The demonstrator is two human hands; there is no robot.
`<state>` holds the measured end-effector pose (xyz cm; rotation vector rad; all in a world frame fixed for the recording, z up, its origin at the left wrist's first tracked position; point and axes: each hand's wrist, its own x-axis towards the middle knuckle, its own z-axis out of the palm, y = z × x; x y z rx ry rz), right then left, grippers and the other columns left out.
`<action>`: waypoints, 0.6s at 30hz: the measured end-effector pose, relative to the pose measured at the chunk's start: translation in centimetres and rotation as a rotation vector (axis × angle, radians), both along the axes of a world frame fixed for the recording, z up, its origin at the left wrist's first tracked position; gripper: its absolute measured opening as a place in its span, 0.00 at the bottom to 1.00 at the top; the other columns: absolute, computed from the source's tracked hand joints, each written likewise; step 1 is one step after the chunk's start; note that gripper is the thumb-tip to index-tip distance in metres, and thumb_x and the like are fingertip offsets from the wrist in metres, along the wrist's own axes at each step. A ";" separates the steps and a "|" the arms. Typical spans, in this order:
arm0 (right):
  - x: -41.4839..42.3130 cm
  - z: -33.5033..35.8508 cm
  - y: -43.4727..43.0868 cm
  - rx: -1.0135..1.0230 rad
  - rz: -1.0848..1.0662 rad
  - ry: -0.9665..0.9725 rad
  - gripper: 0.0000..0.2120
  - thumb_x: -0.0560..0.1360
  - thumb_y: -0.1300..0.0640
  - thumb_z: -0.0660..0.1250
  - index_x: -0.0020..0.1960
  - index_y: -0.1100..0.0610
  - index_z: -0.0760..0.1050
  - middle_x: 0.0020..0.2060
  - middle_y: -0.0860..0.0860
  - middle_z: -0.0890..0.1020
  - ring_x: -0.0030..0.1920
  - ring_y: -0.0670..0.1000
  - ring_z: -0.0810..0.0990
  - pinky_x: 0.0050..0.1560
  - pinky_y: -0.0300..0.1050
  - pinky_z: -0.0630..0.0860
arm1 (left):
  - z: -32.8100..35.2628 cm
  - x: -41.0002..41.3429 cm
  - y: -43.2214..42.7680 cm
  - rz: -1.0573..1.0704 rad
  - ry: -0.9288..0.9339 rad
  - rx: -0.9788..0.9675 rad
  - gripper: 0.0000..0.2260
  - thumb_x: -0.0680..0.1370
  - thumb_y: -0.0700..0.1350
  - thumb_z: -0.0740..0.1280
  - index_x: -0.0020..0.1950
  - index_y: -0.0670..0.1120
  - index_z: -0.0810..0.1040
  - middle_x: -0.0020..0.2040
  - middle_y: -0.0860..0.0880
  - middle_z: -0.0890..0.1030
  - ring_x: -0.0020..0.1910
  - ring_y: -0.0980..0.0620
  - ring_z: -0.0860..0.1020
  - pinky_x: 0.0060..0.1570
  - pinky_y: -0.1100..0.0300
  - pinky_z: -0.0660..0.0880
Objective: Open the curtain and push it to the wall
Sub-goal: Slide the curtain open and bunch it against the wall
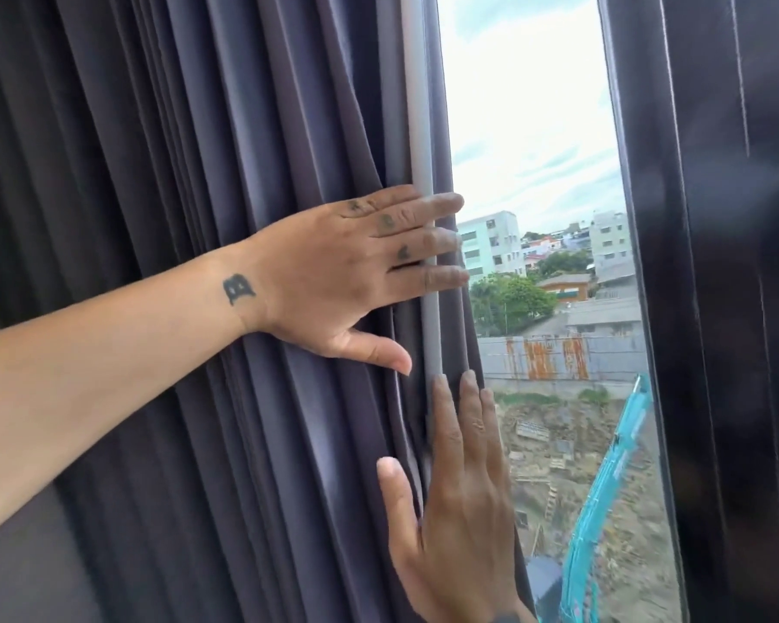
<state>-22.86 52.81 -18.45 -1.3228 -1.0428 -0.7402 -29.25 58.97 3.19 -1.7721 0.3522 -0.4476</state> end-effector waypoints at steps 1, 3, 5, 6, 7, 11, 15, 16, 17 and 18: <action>0.2 0.4 -0.2 -0.005 0.020 0.016 0.32 0.77 0.37 0.47 0.73 0.56 0.53 0.72 0.59 0.58 0.71 0.58 0.54 0.66 0.53 0.57 | 0.0 0.1 -0.1 -0.002 0.004 -0.002 0.35 0.76 0.67 0.49 0.71 0.42 0.66 0.67 0.39 0.73 0.73 0.40 0.59 0.72 0.47 0.52; 0.5 1.1 -0.2 -0.013 0.056 0.056 0.35 0.75 0.34 0.48 0.74 0.54 0.49 0.72 0.59 0.55 0.71 0.59 0.52 0.65 0.56 0.56 | 0.0 0.3 -0.3 -0.002 0.001 -0.001 0.34 0.77 0.67 0.48 0.71 0.42 0.67 0.67 0.39 0.73 0.72 0.40 0.58 0.72 0.47 0.51; 0.4 1.6 0.1 -0.029 0.070 0.091 0.38 0.74 0.33 0.47 0.74 0.54 0.46 0.73 0.60 0.53 0.71 0.60 0.51 0.64 0.60 0.56 | -0.1 0.5 -0.5 0.000 -0.008 0.002 0.34 0.77 0.66 0.47 0.70 0.42 0.68 0.66 0.39 0.74 0.71 0.40 0.59 0.71 0.45 0.50; 0.1 1.8 0.2 -0.038 0.080 0.107 0.39 0.73 0.32 0.47 0.74 0.55 0.44 0.73 0.61 0.52 0.71 0.59 0.50 0.65 0.61 0.56 | -0.1 0.5 -0.6 0.003 -0.009 0.002 0.34 0.77 0.66 0.47 0.69 0.42 0.68 0.65 0.39 0.75 0.71 0.40 0.59 0.71 0.45 0.50; -0.1 1.8 0.4 -0.049 0.097 0.124 0.39 0.73 0.32 0.46 0.74 0.56 0.42 0.73 0.62 0.52 0.72 0.59 0.49 0.65 0.61 0.56 | -0.2 0.6 -0.6 0.015 -0.006 0.002 0.33 0.77 0.66 0.47 0.69 0.42 0.69 0.64 0.40 0.75 0.71 0.40 0.59 0.71 0.44 0.50; -1.7 1.8 1.5 -0.071 0.120 0.175 0.40 0.74 0.36 0.52 0.74 0.59 0.40 0.72 0.62 0.50 0.71 0.59 0.49 0.64 0.62 0.54 | -0.2 0.1 -0.1 0.069 0.004 -0.018 0.33 0.78 0.65 0.46 0.69 0.42 0.69 0.64 0.40 0.75 0.71 0.39 0.58 0.72 0.46 0.50; -2.9 2.1 2.9 -0.078 0.118 0.212 0.40 0.72 0.42 0.55 0.73 0.61 0.41 0.72 0.63 0.52 0.71 0.59 0.50 0.63 0.61 0.55 | -0.1 -0.7 1.0 0.087 0.018 -0.071 0.28 0.79 0.62 0.49 0.65 0.42 0.72 0.64 0.40 0.75 0.71 0.39 0.58 0.73 0.45 0.50; -3.2 2.2 3.4 -0.078 0.116 0.230 0.40 0.72 0.42 0.55 0.73 0.62 0.42 0.71 0.64 0.53 0.70 0.60 0.51 0.63 0.61 0.57 | 0.0 -1.0 1.3 0.084 0.021 -0.083 0.26 0.79 0.60 0.51 0.62 0.41 0.73 0.63 0.40 0.76 0.71 0.39 0.59 0.73 0.45 0.50; -3.5 2.2 3.8 -0.075 0.112 0.245 0.40 0.71 0.42 0.55 0.73 0.63 0.43 0.71 0.64 0.53 0.70 0.60 0.52 0.63 0.62 0.58 | 0.0 -1.3 1.7 0.077 0.024 -0.097 0.24 0.79 0.59 0.52 0.60 0.41 0.73 0.62 0.39 0.76 0.71 0.39 0.59 0.73 0.46 0.49; -3.8 2.2 4.3 -0.075 0.108 0.254 0.39 0.72 0.43 0.55 0.73 0.63 0.43 0.71 0.64 0.53 0.71 0.60 0.52 0.63 0.62 0.58 | 0.1 -1.5 2.0 0.068 0.027 -0.111 0.23 0.79 0.58 0.52 0.59 0.41 0.74 0.61 0.39 0.76 0.71 0.39 0.59 0.73 0.46 0.49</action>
